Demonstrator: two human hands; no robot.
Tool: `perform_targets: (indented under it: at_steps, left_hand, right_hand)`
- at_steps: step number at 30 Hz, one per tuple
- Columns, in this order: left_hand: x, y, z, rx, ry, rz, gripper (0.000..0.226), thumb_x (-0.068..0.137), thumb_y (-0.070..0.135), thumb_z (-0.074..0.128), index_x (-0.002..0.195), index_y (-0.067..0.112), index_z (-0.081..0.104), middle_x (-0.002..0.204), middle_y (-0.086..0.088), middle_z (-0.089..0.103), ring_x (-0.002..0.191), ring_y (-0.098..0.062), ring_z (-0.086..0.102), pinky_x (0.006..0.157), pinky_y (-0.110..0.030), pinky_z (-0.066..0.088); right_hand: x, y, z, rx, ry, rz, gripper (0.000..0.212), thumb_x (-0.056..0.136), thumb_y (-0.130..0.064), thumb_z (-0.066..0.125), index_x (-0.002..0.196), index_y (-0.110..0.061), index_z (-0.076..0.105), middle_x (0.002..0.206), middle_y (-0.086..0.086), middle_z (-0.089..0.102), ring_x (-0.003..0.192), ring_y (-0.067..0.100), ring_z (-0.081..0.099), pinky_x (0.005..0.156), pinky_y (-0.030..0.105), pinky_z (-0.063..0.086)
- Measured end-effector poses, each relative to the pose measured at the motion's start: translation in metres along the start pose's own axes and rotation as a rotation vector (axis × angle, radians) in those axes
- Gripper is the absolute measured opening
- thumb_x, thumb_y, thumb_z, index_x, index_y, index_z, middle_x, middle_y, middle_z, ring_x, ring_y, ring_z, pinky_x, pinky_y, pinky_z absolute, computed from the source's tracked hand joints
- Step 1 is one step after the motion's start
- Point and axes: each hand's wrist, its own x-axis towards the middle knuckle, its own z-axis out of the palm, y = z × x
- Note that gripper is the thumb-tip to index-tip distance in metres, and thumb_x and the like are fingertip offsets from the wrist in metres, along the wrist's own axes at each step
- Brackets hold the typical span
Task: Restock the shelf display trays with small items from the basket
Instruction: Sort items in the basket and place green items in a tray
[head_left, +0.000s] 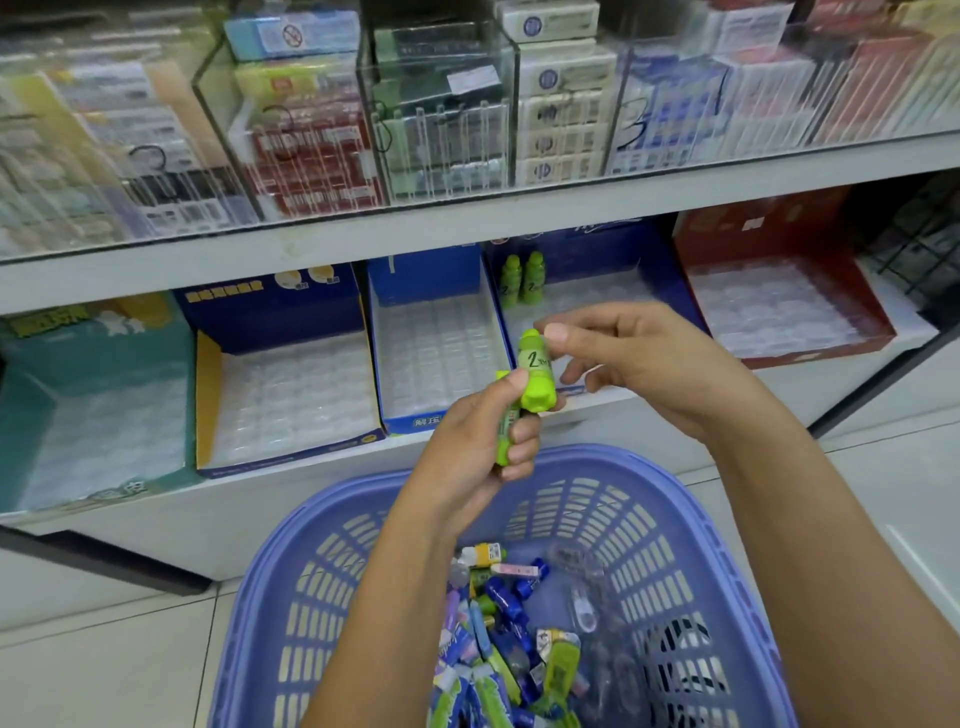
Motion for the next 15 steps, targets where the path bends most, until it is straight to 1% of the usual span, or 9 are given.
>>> perform_targets:
  at_steps: [4,6,8,10,11,13,14,15]
  left_hand:
    - [0.001,0.007,0.000,0.172,-0.017,0.035,0.031,0.080,0.043,0.060,0.081,0.012,0.065,0.053,0.008,0.042,0.045,-0.006,0.037,0.041,-0.016,0.032]
    - [0.002,0.011,-0.001,0.189,0.068,0.037,0.032,0.085,0.040,0.060,0.089,0.009,0.065,0.055,0.007,0.044,0.047,-0.006,0.038,0.042,-0.017,0.033]
    - [0.005,0.014,-0.002,0.134,0.225,0.022,0.035,0.093,0.037,0.054,0.099,0.005,0.066,0.057,0.005,0.045,0.048,-0.007,0.041,0.042,-0.018,0.035]
    - [0.008,0.017,-0.002,0.001,0.346,-0.011,0.035,0.096,0.037,0.048,0.097,0.007,0.065,0.056,0.003,0.047,0.046,-0.009,0.043,0.040,-0.019,0.036]
    - [0.008,0.020,-0.001,-0.071,0.379,-0.028,0.035,0.097,0.037,0.045,0.093,0.007,0.064,0.056,0.001,0.048,0.046,-0.010,0.044,0.039,-0.019,0.037]
    - [0.008,0.023,-0.001,-0.174,0.409,-0.040,0.036,0.097,0.034,0.040,0.088,0.006,0.061,0.057,-0.002,0.051,0.048,-0.012,0.046,0.040,-0.020,0.038]
    - [0.007,0.024,-0.001,-0.206,0.407,-0.035,0.037,0.097,0.032,0.038,0.087,0.005,0.061,0.058,-0.003,0.052,0.049,-0.013,0.046,0.041,-0.021,0.039]
    - [0.006,0.025,-0.001,-0.229,0.395,-0.027,0.037,0.097,0.030,0.036,0.089,0.004,0.061,0.060,-0.003,0.052,0.051,-0.013,0.046,0.042,-0.021,0.038]
  right_hand:
    - [0.010,-0.002,-0.003,0.047,-0.088,0.004,0.019,0.082,-0.015,0.066,0.100,-0.009,0.069,0.080,0.002,0.068,0.067,0.008,0.058,0.066,0.019,0.047]
    - [0.018,-0.004,-0.006,0.067,-0.067,-0.040,0.016,0.078,-0.013,0.069,0.095,-0.012,0.067,0.080,0.000,0.069,0.070,0.006,0.063,0.069,0.018,0.052]
    - [0.035,-0.003,-0.009,0.074,0.084,-0.122,0.015,0.078,-0.008,0.071,0.091,-0.012,0.066,0.079,0.000,0.070,0.070,0.005,0.067,0.071,0.019,0.055]
    - [0.060,0.001,-0.010,0.000,0.293,-0.201,0.013,0.078,-0.004,0.072,0.088,-0.008,0.066,0.079,0.002,0.068,0.072,0.008,0.067,0.075,0.024,0.056]
    - [0.074,0.003,-0.010,-0.070,0.371,-0.220,0.012,0.078,-0.004,0.072,0.088,-0.008,0.066,0.080,0.003,0.068,0.078,0.012,0.067,0.080,0.029,0.056]
    - [0.099,0.010,-0.006,-0.180,0.440,-0.220,0.011,0.078,-0.003,0.070,0.085,-0.011,0.067,0.082,0.007,0.068,0.085,0.021,0.066,0.086,0.038,0.054]
    - [0.108,0.016,-0.003,-0.215,0.440,-0.224,0.012,0.078,-0.002,0.068,0.086,-0.010,0.066,0.083,0.009,0.068,0.085,0.022,0.065,0.086,0.040,0.053]
    - [0.116,0.022,0.000,-0.251,0.433,-0.243,0.013,0.077,-0.001,0.067,0.088,-0.008,0.066,0.085,0.011,0.069,0.084,0.021,0.064,0.084,0.038,0.053]
